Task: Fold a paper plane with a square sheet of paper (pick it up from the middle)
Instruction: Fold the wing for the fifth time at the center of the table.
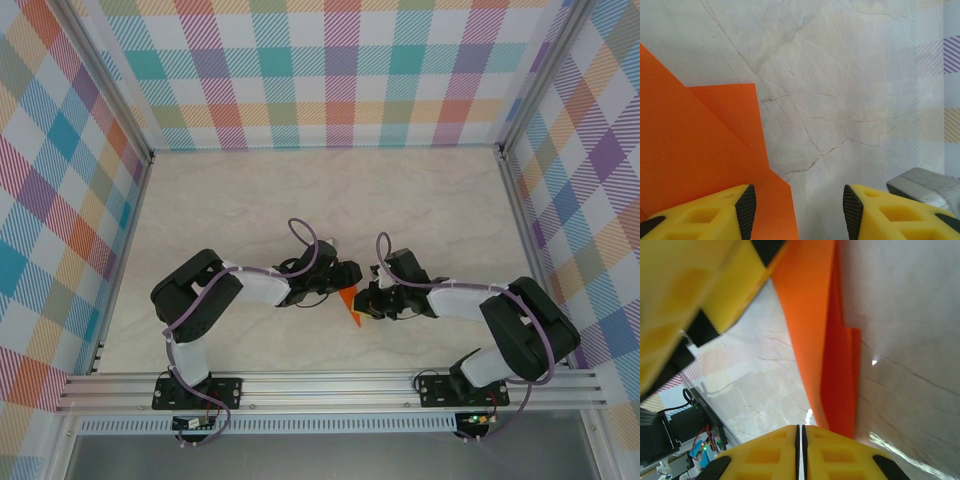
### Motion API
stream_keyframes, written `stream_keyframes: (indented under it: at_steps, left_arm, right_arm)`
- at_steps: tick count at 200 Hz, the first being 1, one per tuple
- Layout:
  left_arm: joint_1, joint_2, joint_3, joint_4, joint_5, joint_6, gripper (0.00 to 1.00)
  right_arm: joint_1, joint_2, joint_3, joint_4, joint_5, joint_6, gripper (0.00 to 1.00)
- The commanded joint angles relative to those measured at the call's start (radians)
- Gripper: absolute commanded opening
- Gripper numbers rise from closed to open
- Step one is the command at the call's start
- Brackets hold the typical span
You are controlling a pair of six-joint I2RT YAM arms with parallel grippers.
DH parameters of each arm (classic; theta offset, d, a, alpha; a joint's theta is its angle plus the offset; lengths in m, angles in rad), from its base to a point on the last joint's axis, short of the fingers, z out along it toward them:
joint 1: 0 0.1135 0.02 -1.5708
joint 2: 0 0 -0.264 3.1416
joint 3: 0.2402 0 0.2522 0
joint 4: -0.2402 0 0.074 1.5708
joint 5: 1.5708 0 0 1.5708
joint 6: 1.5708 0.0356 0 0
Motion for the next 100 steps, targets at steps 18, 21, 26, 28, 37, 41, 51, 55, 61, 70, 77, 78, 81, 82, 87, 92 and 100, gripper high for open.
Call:
stream_keyframes:
  at_steps: [18, 21, 26, 28, 37, 41, 51, 55, 61, 70, 77, 78, 81, 82, 87, 92, 100]
  left_arm:
    - [-0.006, 0.007, -0.024, -0.018, -0.020, 0.001, 0.52]
    - [-0.006, 0.006, -0.025, -0.017, -0.018, 0.002, 0.52]
    - [-0.007, 0.007, -0.025, -0.015, -0.016, 0.002, 0.52]
    - [-0.006, 0.007, -0.025, -0.014, -0.015, 0.001, 0.52]
    - [-0.006, 0.006, -0.026, -0.012, -0.016, 0.000, 0.52]
    - [-0.006, 0.007, -0.027, -0.011, -0.016, 0.000, 0.52]
    - [-0.006, 0.007, -0.025, -0.008, -0.013, -0.001, 0.52]
    - [-0.007, 0.007, -0.025, -0.006, -0.011, -0.002, 0.52]
    - [-0.006, 0.006, -0.025, -0.003, -0.007, -0.001, 0.52]
    - [-0.005, 0.001, -0.026, 0.003, -0.005, 0.001, 0.52]
    - [-0.003, 0.000, -0.025, 0.002, -0.006, 0.005, 0.52]
    - [-0.004, 0.000, -0.025, 0.003, -0.006, 0.006, 0.52]
    - [-0.002, -0.002, -0.024, 0.000, -0.006, 0.009, 0.52]
    - [-0.002, -0.002, -0.023, 0.000, -0.006, 0.009, 0.52]
    - [0.000, -0.001, -0.022, -0.004, -0.006, 0.012, 0.52]
    - [0.005, -0.003, -0.023, -0.006, -0.005, 0.013, 0.52]
    - [0.011, -0.006, -0.027, -0.003, -0.002, 0.018, 0.52]
  right_arm:
    - [0.006, 0.034, 0.061, 0.013, -0.025, 0.011, 0.13]
    - [0.006, 0.040, 0.063, 0.015, -0.025, 0.011, 0.13]
    - [0.006, 0.055, 0.069, 0.017, -0.026, 0.015, 0.14]
    - [0.006, 0.060, 0.070, 0.016, -0.027, 0.015, 0.14]
    - [0.006, 0.090, 0.077, 0.015, -0.040, 0.011, 0.13]
    - [0.006, 0.098, 0.078, 0.014, -0.041, 0.009, 0.13]
    - [0.006, 0.113, 0.058, 0.023, -0.031, 0.011, 0.13]
    - [0.006, 0.116, 0.049, 0.028, -0.027, 0.011, 0.13]
    - [0.006, 0.121, 0.037, 0.028, -0.020, 0.008, 0.13]
    - [0.006, 0.129, 0.025, 0.011, -0.006, -0.001, 0.13]
    - [0.006, 0.135, 0.017, -0.004, 0.001, -0.012, 0.12]
    - [0.006, 0.136, 0.017, -0.005, 0.002, -0.014, 0.12]
    - [0.006, 0.138, 0.013, -0.007, 0.002, -0.017, 0.12]
    - [0.006, 0.139, 0.012, -0.008, 0.002, -0.018, 0.12]
    - [0.006, 0.143, 0.005, -0.008, 0.004, -0.022, 0.11]
    - [0.006, 0.148, -0.003, -0.008, 0.006, -0.025, 0.11]
    - [0.006, 0.156, -0.012, -0.008, 0.007, -0.028, 0.11]
